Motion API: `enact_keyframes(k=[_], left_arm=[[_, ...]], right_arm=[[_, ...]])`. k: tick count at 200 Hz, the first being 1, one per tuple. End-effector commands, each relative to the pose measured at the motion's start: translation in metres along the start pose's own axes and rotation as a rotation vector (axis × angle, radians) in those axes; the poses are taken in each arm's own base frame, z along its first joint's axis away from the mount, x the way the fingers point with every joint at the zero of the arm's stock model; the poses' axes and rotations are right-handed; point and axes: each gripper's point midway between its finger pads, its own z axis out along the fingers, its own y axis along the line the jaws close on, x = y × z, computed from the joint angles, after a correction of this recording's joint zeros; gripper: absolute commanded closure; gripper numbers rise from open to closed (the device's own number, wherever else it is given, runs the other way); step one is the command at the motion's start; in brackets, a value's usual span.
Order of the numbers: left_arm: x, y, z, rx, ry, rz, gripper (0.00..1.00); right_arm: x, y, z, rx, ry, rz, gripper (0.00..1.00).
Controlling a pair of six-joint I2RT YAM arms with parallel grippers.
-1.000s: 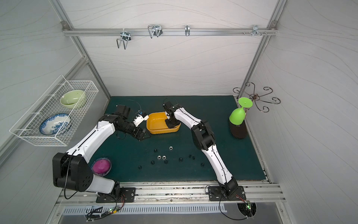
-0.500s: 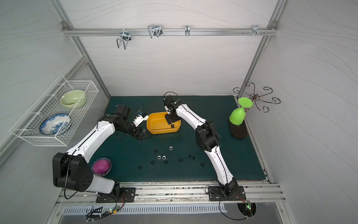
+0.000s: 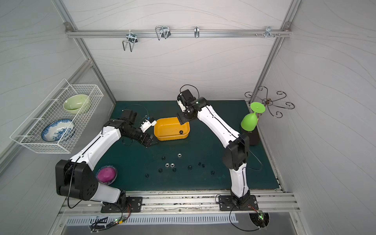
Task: Put the nuts on the desktop into the storage box
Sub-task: Pick up the nut from the center of the board.
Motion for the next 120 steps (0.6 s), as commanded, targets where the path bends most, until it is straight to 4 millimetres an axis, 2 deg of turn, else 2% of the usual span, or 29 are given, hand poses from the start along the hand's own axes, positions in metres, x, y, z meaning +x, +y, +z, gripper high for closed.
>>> enact_keyframes(k=[1, 62, 101, 120], left_arm=[[-0.019, -0.019, -0.008, 0.087, -0.048, 0.064, 0.01], [-0.02, -0.038, 0.01, 0.135, -0.008, 0.126, 0.01], [-0.016, -0.046, 0.029, 0.116, 0.062, 0.197, 0.01], [-0.017, -0.053, 0.039, 0.095, 0.095, 0.254, 0.01]], right_arm=[[0.029, 0.0, -0.021, 0.016, 0.046, -0.007, 0.01], [0.114, 0.017, -0.047, 0.021, 0.211, 0.018, 0.01], [0.166, 0.008, -0.054, 0.067, 0.291, 0.181, 0.01], [0.205, 0.012, -0.048, 0.063, 0.39, 0.287, 0.01]])
